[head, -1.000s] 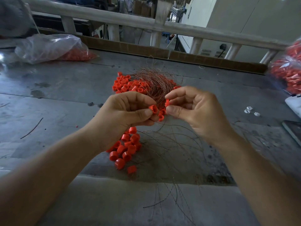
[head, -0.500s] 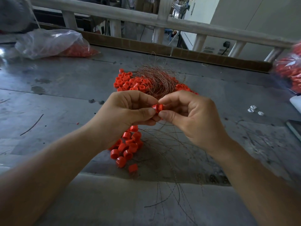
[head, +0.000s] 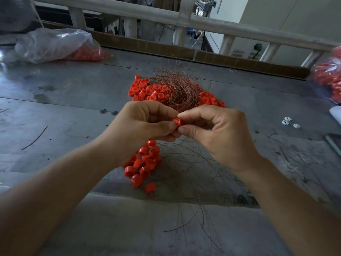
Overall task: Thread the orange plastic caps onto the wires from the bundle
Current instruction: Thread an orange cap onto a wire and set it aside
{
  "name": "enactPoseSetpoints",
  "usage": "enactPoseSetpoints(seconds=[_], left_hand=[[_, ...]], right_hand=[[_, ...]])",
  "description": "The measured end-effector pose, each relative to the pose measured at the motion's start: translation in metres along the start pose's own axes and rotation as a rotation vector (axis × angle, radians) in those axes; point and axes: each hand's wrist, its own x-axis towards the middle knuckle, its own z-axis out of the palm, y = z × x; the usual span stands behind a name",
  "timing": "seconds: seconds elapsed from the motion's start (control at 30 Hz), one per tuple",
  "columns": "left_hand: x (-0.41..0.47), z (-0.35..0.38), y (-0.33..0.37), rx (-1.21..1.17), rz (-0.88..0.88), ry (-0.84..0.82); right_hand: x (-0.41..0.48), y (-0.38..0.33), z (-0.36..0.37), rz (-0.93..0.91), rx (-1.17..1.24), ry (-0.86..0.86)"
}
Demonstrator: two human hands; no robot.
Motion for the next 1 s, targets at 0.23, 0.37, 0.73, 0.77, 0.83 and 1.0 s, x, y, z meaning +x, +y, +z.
enactPoseSetpoints(seconds=[0.23, 0.37, 0.73, 0.77, 0.83, 1.0], left_hand=[[-0.0023, -0.0001, 0.0010, 0.033, -0.003, -0.028], [-0.0033, 0.0002, 0.0001, -0.011, -0.017, -0.052], [-0.0051, -0.0023, -0.0035, 0.194, 0.016, -0.044], [-0.0051, -0.0029, -0.0037, 0.191, 0.010, -0.050], [-0.0049, -0.0036, -0.0036, 0.155, -0.014, -0.061], [-0.0040, -0.0044, -0.0008, 0.058, -0.064, -0.095]], right_hand=[[-0.0009, -0.0020, -0.0017, -0.022, -0.069, 0.001], [-0.0018, -0.0028, -0.0023, -0.051, -0.090, 0.009], [-0.0035, 0.0016, 0.0030, -0.257, -0.361, -0.033], [-0.0032, 0.0019, 0.0028, -0.248, -0.341, -0.036], [-0.0027, 0.0017, 0.0017, -0.216, -0.283, -0.043], [-0.0003, 0.0032, -0.0027, -0.130, -0.137, -0.096]])
